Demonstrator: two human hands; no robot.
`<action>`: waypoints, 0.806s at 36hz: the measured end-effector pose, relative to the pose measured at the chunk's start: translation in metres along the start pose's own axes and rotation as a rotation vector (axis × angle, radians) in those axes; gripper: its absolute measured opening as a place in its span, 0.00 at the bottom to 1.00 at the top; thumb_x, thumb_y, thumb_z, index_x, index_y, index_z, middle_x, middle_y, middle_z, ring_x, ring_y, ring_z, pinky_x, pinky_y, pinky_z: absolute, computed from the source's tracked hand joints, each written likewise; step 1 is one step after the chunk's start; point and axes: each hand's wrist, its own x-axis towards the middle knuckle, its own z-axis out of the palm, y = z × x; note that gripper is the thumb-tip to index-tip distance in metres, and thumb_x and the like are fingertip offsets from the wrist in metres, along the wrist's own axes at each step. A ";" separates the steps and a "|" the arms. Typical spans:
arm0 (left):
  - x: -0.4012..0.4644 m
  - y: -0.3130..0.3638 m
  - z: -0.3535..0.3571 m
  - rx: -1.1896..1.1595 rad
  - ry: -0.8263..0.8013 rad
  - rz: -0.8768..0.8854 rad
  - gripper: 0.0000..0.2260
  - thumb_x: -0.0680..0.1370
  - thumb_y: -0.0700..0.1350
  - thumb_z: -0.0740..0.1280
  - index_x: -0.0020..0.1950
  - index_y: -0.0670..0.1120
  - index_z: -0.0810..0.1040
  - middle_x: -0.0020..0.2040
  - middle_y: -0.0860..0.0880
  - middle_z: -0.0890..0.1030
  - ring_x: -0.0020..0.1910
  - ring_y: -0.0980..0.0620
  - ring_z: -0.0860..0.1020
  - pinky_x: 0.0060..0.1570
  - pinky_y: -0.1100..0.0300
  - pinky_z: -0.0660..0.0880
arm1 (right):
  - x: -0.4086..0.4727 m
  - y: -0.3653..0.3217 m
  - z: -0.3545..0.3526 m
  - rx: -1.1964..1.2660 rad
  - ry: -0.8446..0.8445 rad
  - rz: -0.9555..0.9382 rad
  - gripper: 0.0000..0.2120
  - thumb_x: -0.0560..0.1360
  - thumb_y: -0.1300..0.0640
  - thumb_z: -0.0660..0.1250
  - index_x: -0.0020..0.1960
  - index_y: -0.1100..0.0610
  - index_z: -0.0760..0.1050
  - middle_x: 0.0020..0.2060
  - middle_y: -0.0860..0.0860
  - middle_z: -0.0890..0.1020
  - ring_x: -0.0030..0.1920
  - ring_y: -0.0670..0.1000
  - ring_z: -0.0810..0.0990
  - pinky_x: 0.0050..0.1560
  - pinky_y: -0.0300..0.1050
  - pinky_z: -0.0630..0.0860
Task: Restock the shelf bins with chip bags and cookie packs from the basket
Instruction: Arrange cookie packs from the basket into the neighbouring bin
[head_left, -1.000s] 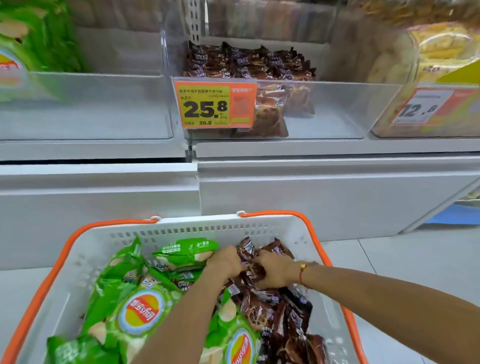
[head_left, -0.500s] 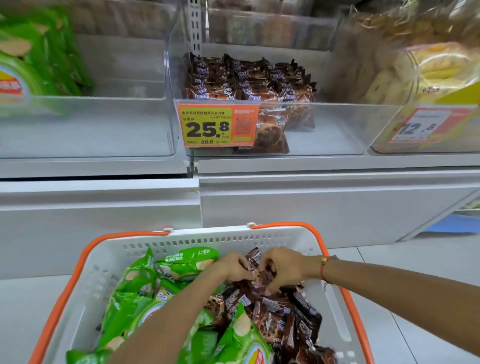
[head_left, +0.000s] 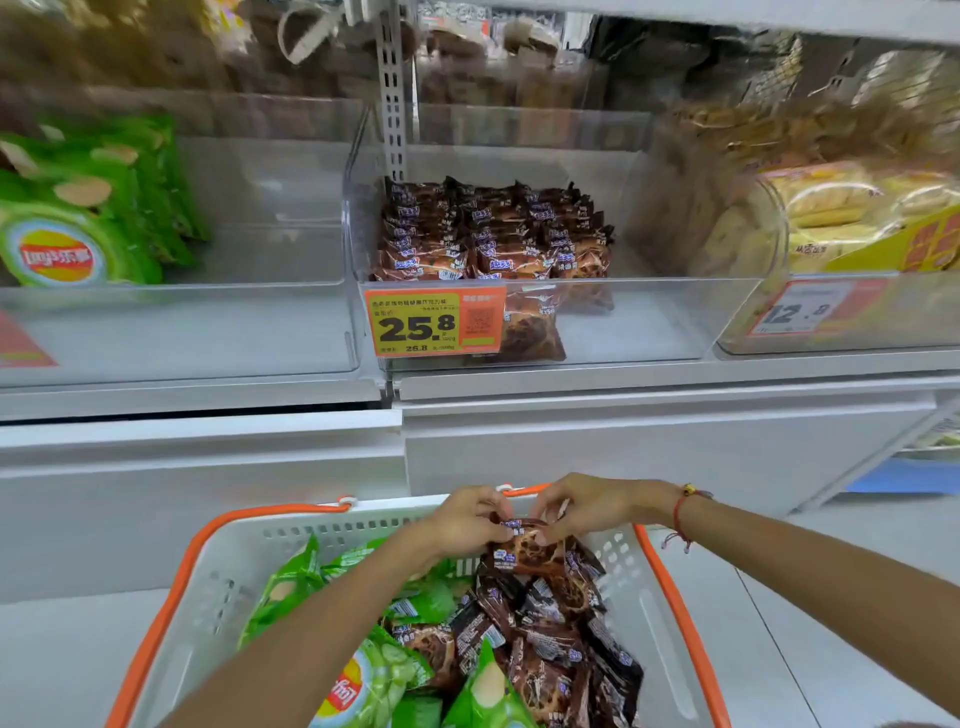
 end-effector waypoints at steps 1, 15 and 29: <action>-0.004 0.008 -0.001 -0.015 0.015 0.033 0.12 0.75 0.31 0.67 0.41 0.47 0.72 0.44 0.49 0.77 0.41 0.56 0.75 0.39 0.71 0.73 | -0.006 -0.004 -0.005 0.028 0.013 -0.009 0.08 0.74 0.52 0.71 0.53 0.50 0.78 0.46 0.48 0.77 0.44 0.43 0.74 0.42 0.32 0.70; -0.097 0.116 -0.050 0.334 0.528 0.613 0.10 0.75 0.45 0.71 0.48 0.60 0.74 0.49 0.62 0.80 0.50 0.64 0.78 0.50 0.58 0.78 | -0.098 -0.080 -0.054 0.070 0.584 -0.320 0.06 0.75 0.53 0.70 0.51 0.47 0.78 0.47 0.44 0.81 0.51 0.48 0.79 0.51 0.39 0.75; -0.109 0.162 -0.115 0.460 1.136 0.589 0.25 0.80 0.45 0.63 0.76 0.44 0.60 0.74 0.47 0.63 0.72 0.48 0.63 0.67 0.53 0.64 | -0.128 -0.104 -0.069 0.291 1.090 -0.556 0.06 0.75 0.57 0.70 0.49 0.48 0.80 0.48 0.42 0.81 0.49 0.43 0.78 0.41 0.31 0.74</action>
